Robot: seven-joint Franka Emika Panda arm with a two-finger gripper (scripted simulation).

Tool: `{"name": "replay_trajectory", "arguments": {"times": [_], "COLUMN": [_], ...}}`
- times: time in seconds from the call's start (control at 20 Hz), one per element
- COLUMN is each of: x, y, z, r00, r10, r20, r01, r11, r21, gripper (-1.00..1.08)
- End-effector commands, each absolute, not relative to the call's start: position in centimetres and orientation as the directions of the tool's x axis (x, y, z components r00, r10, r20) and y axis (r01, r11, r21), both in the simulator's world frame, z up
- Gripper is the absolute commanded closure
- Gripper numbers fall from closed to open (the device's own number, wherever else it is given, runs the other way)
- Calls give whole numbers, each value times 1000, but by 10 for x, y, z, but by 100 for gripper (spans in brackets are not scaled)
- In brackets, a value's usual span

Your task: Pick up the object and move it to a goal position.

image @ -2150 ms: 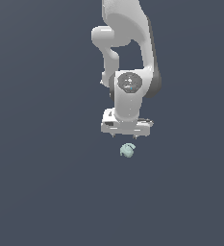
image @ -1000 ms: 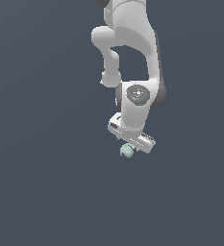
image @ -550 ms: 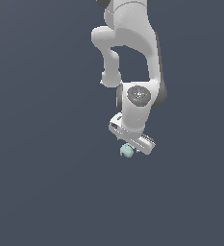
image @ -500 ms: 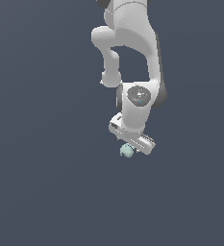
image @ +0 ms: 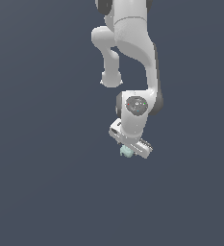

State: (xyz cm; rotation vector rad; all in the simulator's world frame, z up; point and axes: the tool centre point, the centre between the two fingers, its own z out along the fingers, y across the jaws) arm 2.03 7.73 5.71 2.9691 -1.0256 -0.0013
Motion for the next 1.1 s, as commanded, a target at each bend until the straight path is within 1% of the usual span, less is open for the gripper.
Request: {"name": "replay_trajectory", "arguments": {"times": [0.0,0.2,0.25,0.8,1.05], "x": [20,22,22,22,23], "y": [77,78,78,78,81], "z": [48,45,45,46,58], "r00": [786,786,786,786,786], "r10": [-618,-618,-618,-618,-618], "r20": [0,0,0,0,0], "r01": [-618,-618,-618,-618,-618], "r11": [-786,-786,-786,-786,-786], "r21": [0,0,0,0,0], "gripper": [-92,-92,108,108,108]}}
